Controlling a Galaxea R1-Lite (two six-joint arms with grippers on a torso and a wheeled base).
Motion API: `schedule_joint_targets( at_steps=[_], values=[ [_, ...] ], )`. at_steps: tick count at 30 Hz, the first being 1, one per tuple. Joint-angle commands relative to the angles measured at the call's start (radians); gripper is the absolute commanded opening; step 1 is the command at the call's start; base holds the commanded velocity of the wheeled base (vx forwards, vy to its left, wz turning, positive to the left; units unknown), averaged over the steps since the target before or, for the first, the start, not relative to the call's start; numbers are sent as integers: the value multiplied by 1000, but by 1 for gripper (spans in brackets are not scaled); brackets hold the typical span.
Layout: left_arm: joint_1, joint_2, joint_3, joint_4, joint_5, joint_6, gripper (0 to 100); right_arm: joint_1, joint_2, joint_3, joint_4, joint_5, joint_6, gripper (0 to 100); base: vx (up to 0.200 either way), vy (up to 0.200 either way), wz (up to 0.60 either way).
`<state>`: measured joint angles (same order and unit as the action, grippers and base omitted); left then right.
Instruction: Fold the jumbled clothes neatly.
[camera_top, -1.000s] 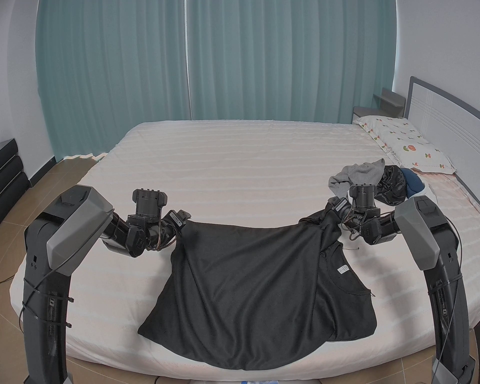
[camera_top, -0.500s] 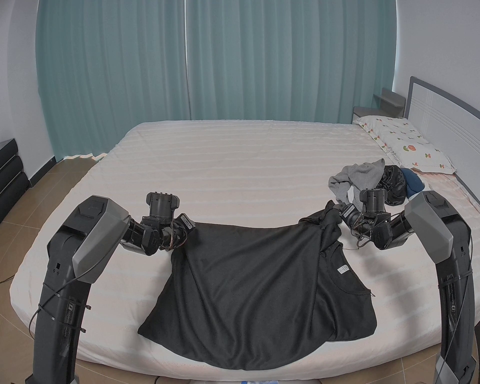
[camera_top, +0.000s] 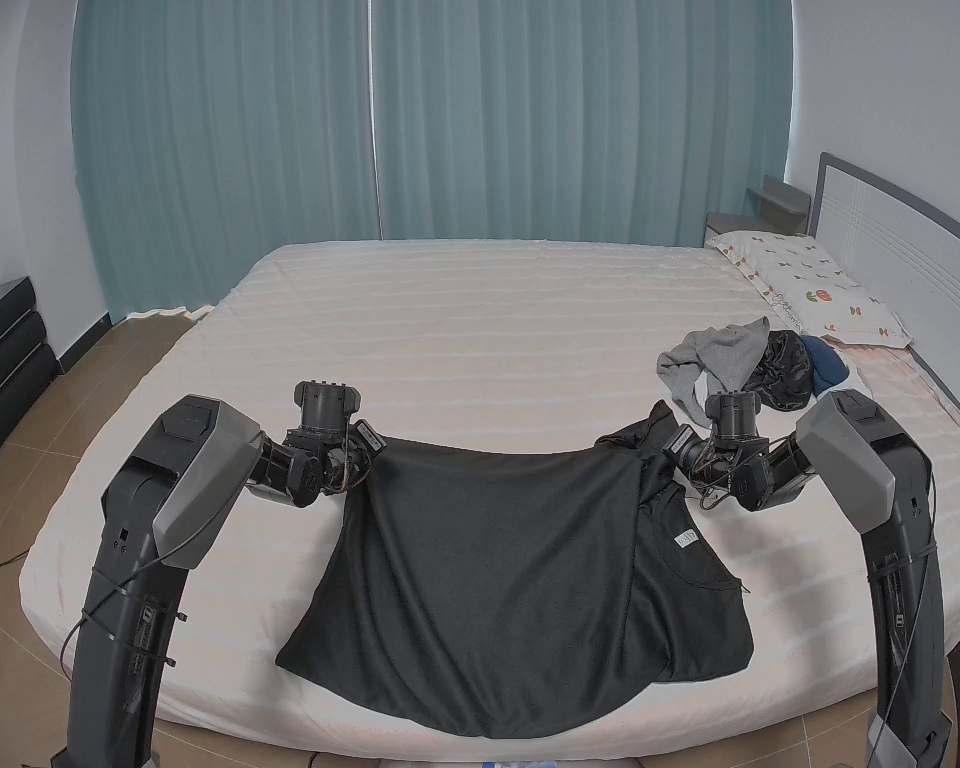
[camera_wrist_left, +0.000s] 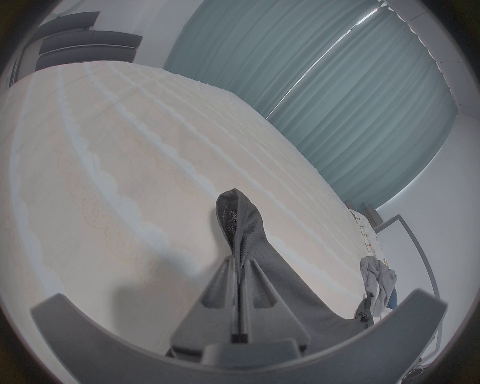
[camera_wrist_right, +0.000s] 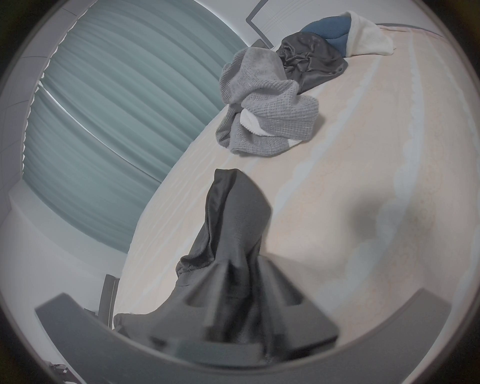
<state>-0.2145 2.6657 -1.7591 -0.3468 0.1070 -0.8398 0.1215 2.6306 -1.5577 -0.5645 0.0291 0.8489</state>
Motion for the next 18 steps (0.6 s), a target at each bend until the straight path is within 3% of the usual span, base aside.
schedule_joint_targets(
  at_steps=[1, 8, 9, 18],
  values=[
    [10, -24, -17, 2, 5, 2, 0, 10, 45, -78, -8, -11, -2, 0, 0, 0, 0],
    [30, -32, -62, 0, 33, 5, 0, 7, 55, -236, -37, -91, 1, 0, 0, 0, 0],
    [43, -23, -95, 0, 53, 5, 0, 6, 66, -317, -51, -135, -7, 0, 0, 0, 0],
    [52, -7, -131, -4, 72, 4, 0, 6, 124, -441, -41, -153, -53, 0, 0, 0, 0]
  ],
)
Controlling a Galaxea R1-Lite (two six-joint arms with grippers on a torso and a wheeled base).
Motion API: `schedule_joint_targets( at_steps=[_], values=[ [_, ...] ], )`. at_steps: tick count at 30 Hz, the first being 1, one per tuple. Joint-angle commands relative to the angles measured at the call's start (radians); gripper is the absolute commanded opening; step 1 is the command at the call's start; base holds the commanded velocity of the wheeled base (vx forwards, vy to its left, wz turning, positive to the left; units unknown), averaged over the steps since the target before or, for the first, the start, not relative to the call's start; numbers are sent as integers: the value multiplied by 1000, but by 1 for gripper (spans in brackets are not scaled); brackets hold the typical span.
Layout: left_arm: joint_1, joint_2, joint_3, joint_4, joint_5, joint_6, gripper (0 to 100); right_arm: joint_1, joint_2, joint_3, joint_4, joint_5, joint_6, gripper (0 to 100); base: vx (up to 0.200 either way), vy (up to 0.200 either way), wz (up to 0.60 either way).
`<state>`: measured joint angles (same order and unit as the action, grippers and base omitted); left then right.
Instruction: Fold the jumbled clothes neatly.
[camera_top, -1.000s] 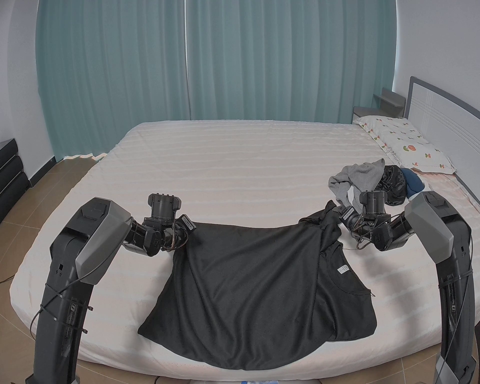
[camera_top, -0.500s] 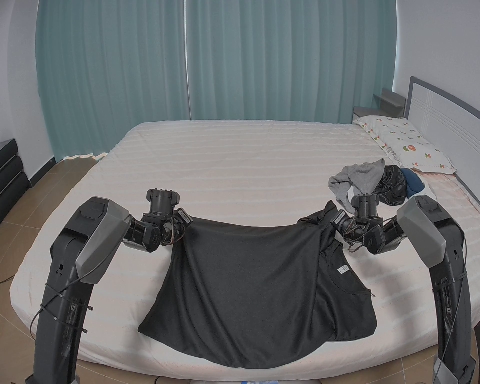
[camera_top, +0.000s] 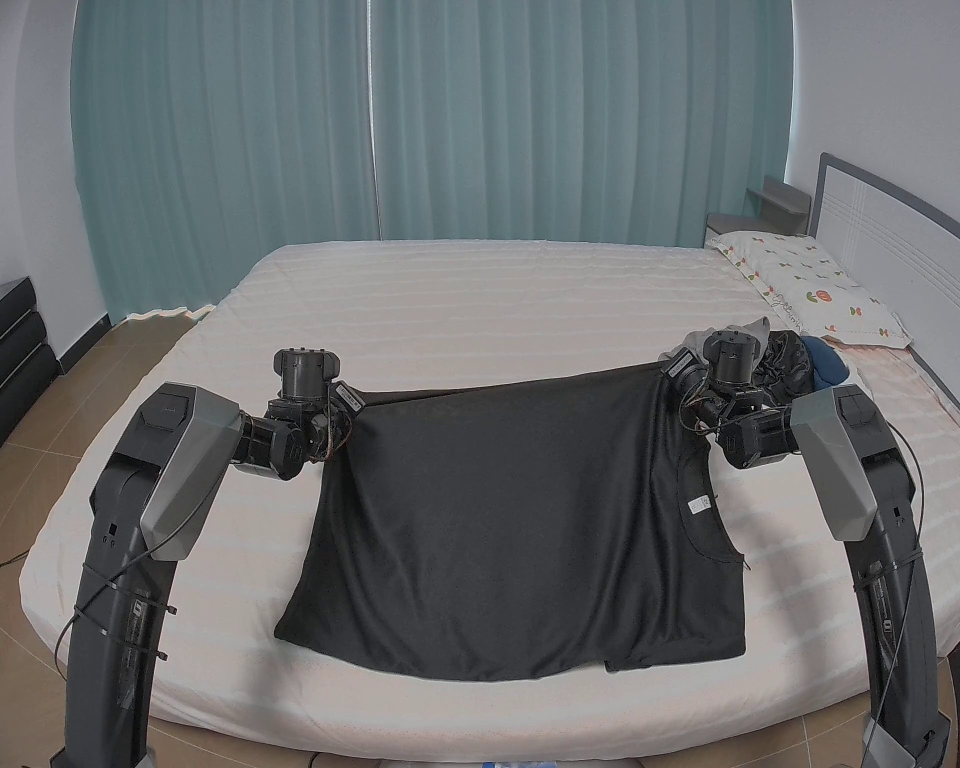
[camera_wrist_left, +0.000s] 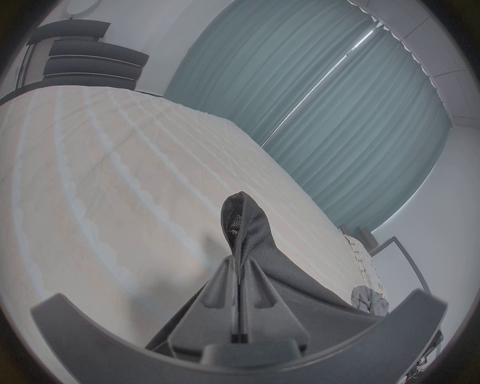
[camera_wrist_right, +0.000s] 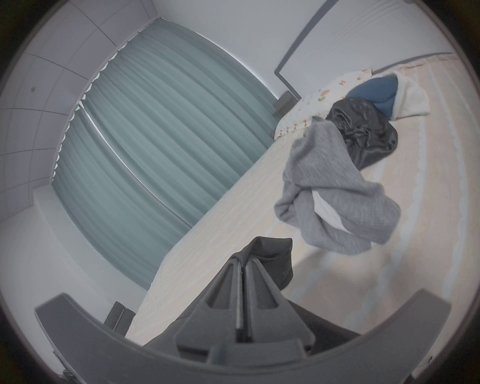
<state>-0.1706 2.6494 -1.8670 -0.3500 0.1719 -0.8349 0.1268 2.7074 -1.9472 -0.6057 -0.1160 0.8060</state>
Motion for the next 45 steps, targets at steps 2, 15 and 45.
schedule_joint_targets(
  at_steps=[2, 15, 45],
  values=[
    [7, 31, -26, -3, 6, 0, 0, 5, 80, -52, 3, -10, -11, 0, 0, 0, 0],
    [8, 54, 6, 5, 6, 0, 100, -6, 61, 33, 40, -34, -25, 100, 0, 0, 0],
    [-26, -787, 1306, -274, -302, -3, 100, -21, -761, 1441, -273, 332, 15, 100, 0, 0, 0]
  ],
)
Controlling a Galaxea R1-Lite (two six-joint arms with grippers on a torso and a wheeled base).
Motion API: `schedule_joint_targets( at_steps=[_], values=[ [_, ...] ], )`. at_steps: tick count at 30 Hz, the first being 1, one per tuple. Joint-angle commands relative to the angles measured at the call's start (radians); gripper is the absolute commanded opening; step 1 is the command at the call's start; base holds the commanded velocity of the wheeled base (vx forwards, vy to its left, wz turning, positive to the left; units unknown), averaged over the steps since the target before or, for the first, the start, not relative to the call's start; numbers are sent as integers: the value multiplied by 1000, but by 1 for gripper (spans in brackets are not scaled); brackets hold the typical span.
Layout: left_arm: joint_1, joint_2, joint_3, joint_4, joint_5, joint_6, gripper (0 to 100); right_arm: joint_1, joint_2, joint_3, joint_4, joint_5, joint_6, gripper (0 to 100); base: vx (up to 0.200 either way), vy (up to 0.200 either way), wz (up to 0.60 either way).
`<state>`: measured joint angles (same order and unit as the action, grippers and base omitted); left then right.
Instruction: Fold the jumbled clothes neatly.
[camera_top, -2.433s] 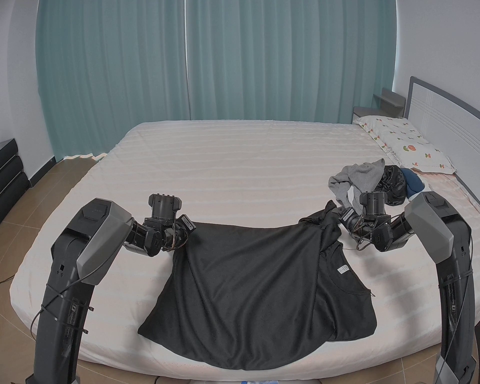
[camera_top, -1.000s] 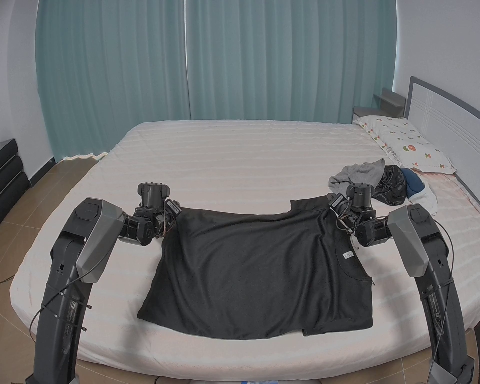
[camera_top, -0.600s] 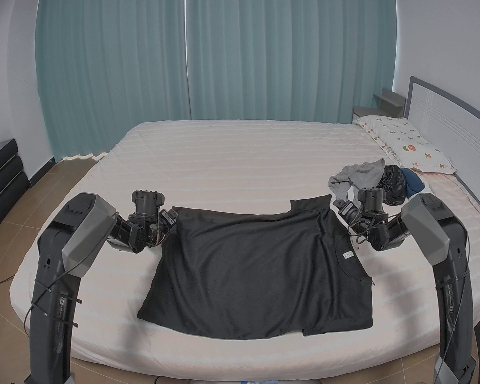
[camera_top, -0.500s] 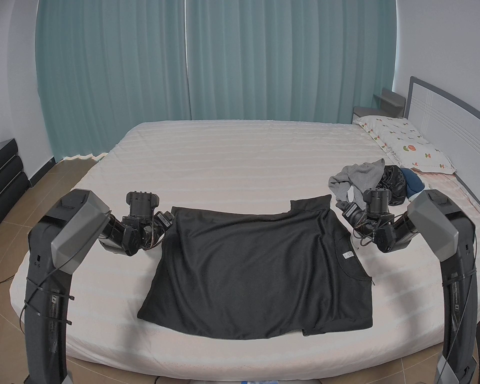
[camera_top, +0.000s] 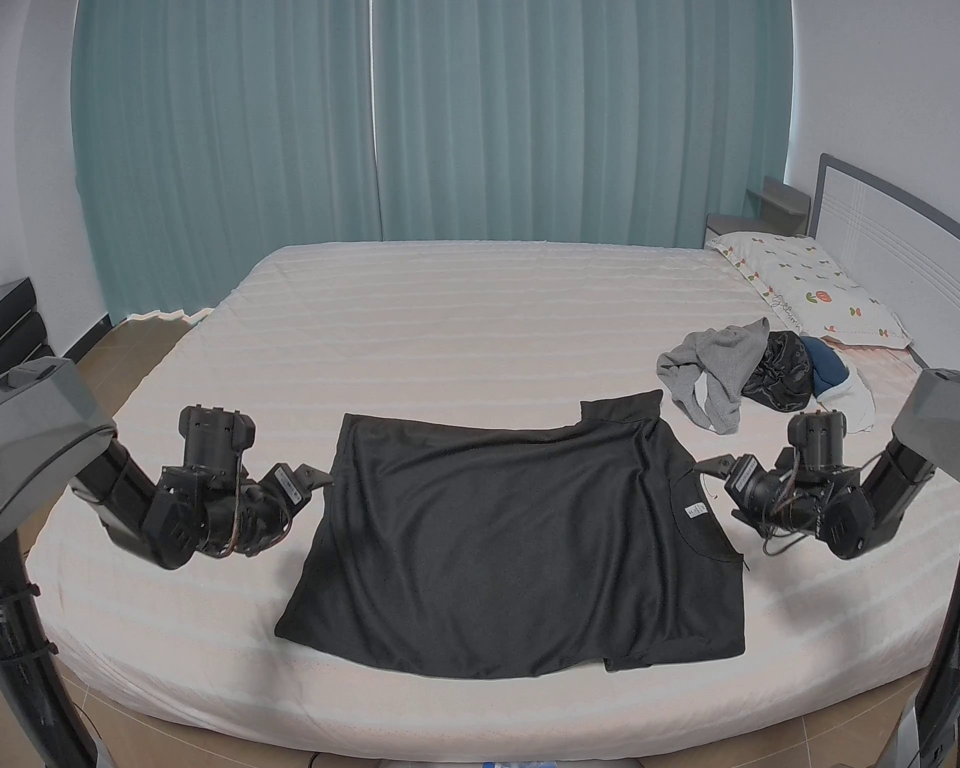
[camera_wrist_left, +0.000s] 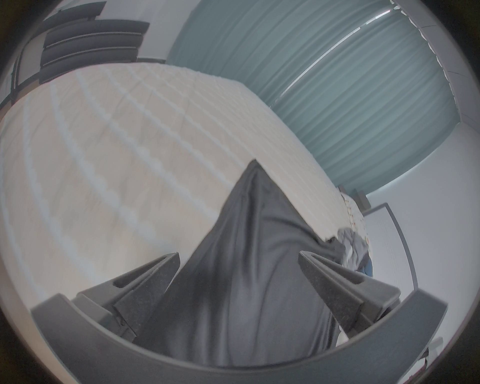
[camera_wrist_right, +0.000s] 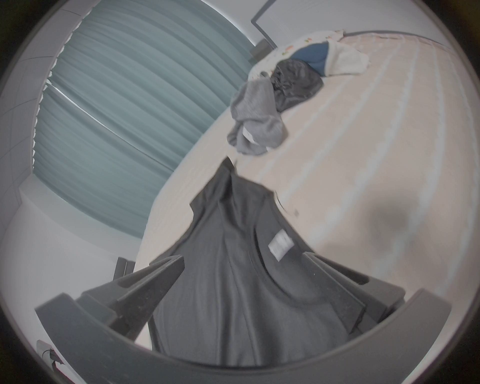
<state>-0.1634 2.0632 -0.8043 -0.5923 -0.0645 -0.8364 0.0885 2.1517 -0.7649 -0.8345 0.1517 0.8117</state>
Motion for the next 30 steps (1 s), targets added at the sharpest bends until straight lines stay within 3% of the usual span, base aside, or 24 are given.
schedule_joint_targets(
  at_steps=[1, 10, 21, 30],
  values=[
    [-33, -196, 272, -47, -83, -7, 100, 14, -210, 292, -45, 78, 15, 100, 0, 0, 0],
    [-33, -150, 375, -144, -176, -23, 100, 7, -205, 365, -45, 115, 17, 100, -22, 0, 0],
    [-33, -80, 416, -236, -176, -35, 100, -21, -199, 377, -45, 141, 21, 100, -200, 0, 0],
    [-28, -64, 431, -294, -175, -36, 100, -15, -196, 378, -45, 140, 17, 100, 0, 0, 0]
  ],
)
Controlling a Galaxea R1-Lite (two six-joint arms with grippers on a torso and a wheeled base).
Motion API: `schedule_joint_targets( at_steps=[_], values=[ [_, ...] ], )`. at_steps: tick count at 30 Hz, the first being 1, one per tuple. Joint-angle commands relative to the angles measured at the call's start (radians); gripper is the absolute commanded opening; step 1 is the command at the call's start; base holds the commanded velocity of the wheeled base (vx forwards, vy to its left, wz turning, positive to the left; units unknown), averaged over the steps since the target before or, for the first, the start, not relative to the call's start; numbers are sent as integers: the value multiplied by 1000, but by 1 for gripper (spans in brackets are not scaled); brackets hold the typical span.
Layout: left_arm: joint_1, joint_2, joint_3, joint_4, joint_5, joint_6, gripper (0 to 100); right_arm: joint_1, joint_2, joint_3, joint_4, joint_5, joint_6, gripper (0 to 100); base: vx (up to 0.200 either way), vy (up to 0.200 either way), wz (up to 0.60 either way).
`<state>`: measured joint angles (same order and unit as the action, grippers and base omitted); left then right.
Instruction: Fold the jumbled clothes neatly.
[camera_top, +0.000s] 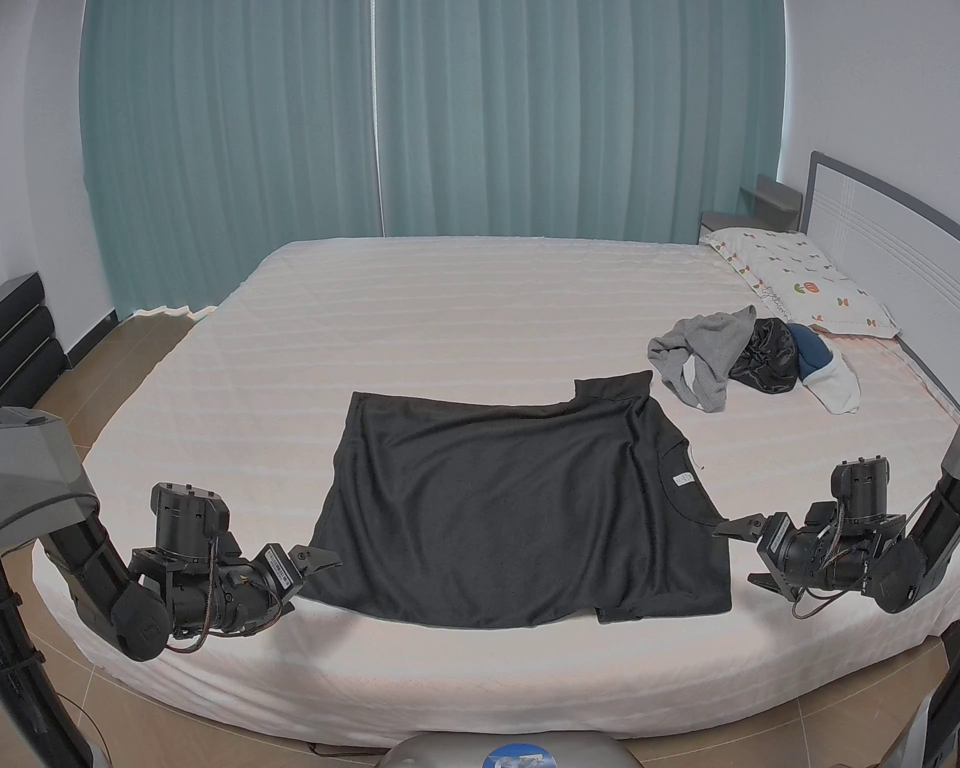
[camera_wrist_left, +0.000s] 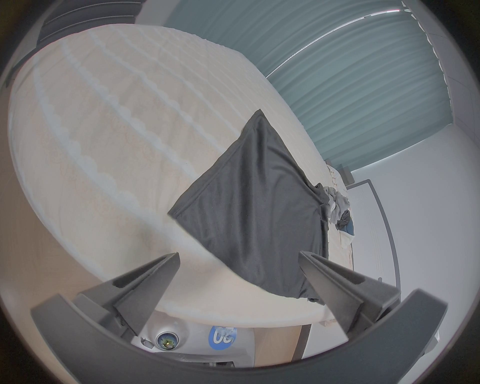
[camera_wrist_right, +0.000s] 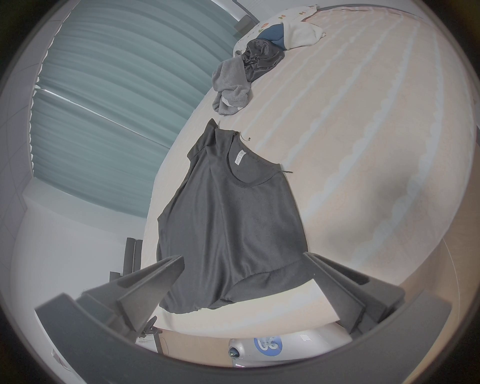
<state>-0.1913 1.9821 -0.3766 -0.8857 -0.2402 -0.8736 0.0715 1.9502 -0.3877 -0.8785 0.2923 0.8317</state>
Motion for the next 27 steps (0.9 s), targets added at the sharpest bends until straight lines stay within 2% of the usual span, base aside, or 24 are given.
schedule_joint_targets(
  at_steps=[1, 3, 12, 15, 21, 27],
  values=[
    [0, 17, 4, -1, 1, 1, 100, 2, 6, 1, 0, -1, -3, 100, 0, 0, 0],
    [-5, 17, 4, -1, -1, -1, 100, -1, 4, 0, 0, -1, -3, 100, 0, 0, 0],
    [-5, 32, -1, -9, 10, -11, 100, 1, 7, 1, 0, -2, -8, 100, 0, -200, 0],
    [1, 50, -5, -19, 30, -11, 100, 2, 7, 1, 0, -2, -8, 100, 0, 0, 0],
    [1, 67, -7, -22, 119, -11, 100, 4, 9, 1, 0, -2, -8, 100, 0, 0, 0],
    [26, 69, -12, -12, 133, -8, 100, 5, 9, 3, 0, -2, -8, 100, 0, 0, 0]
  ],
)
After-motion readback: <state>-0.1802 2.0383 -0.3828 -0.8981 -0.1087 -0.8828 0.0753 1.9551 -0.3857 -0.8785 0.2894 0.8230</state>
